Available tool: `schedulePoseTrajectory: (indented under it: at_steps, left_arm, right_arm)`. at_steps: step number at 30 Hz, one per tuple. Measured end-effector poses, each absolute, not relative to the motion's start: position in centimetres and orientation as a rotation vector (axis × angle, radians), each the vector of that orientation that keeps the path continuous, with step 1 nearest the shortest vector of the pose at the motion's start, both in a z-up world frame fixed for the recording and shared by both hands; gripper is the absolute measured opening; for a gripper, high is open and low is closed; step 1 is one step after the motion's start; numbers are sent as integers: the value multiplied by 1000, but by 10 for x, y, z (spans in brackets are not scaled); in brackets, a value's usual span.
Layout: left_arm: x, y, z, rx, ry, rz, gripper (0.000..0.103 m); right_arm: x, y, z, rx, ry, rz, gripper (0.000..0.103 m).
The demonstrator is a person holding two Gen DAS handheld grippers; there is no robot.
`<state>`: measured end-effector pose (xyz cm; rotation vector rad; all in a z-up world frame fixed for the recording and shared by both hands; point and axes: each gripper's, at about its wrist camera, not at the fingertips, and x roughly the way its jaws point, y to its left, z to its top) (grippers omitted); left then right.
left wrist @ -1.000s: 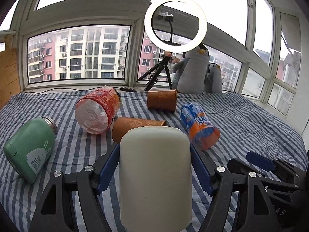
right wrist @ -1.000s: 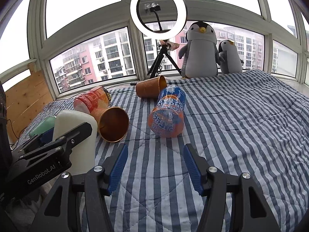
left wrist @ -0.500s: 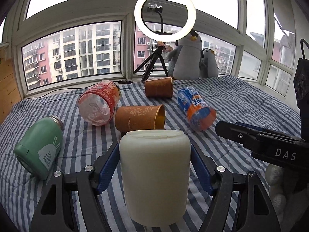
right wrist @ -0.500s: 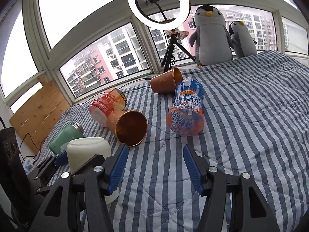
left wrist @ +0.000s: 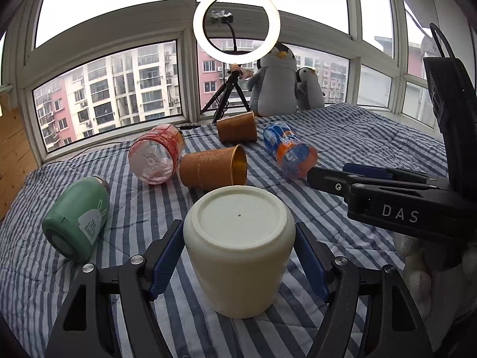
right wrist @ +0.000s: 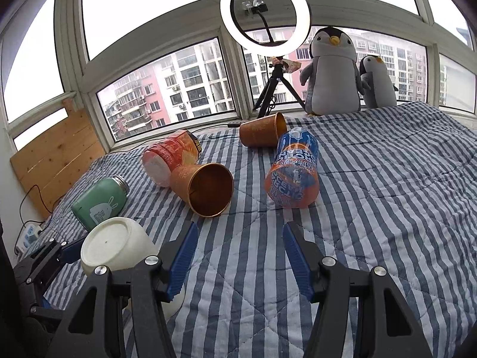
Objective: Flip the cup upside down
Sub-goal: 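Lower the cup rim-down onto the blanket and open the left tool, then withdraw the left tool up and away from the standing cup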
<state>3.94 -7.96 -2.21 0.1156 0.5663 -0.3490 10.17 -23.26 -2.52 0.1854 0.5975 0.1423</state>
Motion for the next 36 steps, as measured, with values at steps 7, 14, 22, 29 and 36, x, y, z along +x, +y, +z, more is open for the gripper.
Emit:
schedulePoseTrajectory:
  at_steps: [7,14,22,29,36]
  left_arm:
    - [33,-79,-21,136,559,-354,78]
    - [24,-77,-17,145,524,-360,92]
    - [7,-58,-9,107,502,-379,95]
    - [-22,-23,0,41,428,-321,97]
    - [-30,16,8,-53,344,-203,101]
  right_arm:
    - [94,-228,-25,150,572,122,56]
    - [88,-224,-23,133,546,127,56]
    - [77,-223,-16,152,512,167,60]
    - [52,-210,-15,82,433,168,66]
    - [30,-191,-12,14,342,138,75]
